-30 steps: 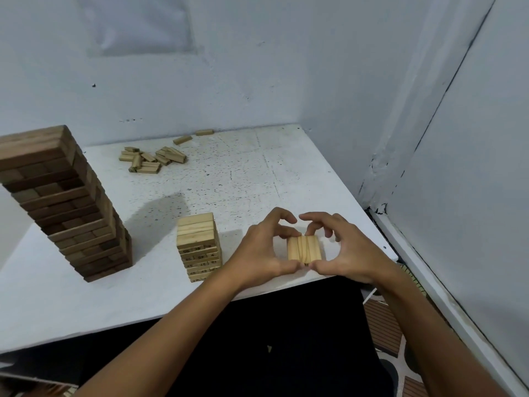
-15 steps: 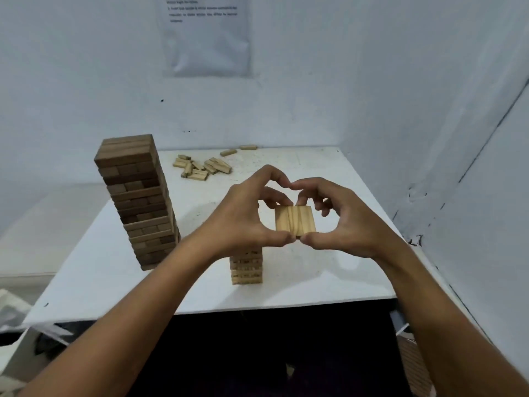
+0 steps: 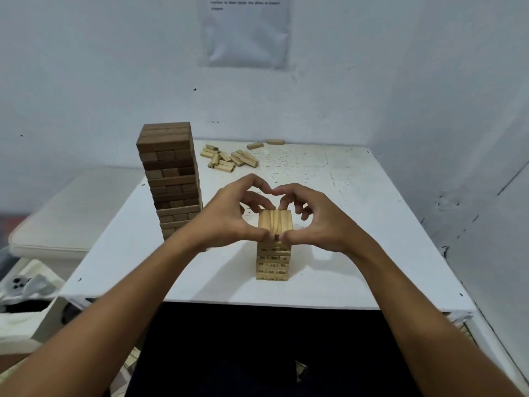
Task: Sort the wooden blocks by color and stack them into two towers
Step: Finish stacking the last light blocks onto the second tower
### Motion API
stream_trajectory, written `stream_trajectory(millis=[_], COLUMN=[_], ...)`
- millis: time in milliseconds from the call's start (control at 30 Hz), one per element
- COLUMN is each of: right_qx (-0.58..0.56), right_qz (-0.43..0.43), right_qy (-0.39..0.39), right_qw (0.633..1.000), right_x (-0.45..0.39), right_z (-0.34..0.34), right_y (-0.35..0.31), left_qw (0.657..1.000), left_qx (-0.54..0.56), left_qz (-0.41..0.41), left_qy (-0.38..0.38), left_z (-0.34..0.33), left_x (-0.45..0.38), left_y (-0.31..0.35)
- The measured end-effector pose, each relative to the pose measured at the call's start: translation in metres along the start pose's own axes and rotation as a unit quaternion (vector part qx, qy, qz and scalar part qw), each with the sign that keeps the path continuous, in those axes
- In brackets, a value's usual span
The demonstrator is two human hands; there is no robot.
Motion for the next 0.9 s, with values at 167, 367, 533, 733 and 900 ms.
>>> stream_trajectory(millis=[167, 367, 533, 733, 900], right_qx=[0.001, -0.005, 0.002, 0.004, 0.009], right_qz=[-0.003, -0.004, -0.001, 0.001, 0.0], right_qy=[-0.003, 0.0, 0.0, -0.004, -0.004], right_qw=[1.0, 1.0, 1.0, 1.0, 1.0], right_x=[0.001, 0.002, 0.002, 0.001, 0.002], right_z=[-0.001, -0.003, -0.005, -0.006, -0.005], right_y=[0.002, 0.004, 0.005, 0.006, 0.007], left_qw=[1.0, 1.0, 1.0, 1.0, 1.0], left_qx=[-0.008, -0.009, -0.017, -0.017, -0.02], left_qz=[0.004, 0.007, 0.012, 0.013, 0.011], left_qy=[-0.006, -0.007, -0.003, 0.002, 0.004], left_z=[-0.001, -0.002, -0.002, -0.002, -0.002], left_x=[0.0, 0.0, 0.0, 0.002, 0.001], left_y=[-0.004, -0.007, -0.011, -0.013, -0.012])
Point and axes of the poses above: each hand's wrist, its own x-axis away from the middle knuckle, its own z-axis out of the back of the hand, y = z × x, the point moved 10 cm from there along -x, towards the middle knuckle, and after that the axes turned 8 degrees about -y, right-handed, at the moved point
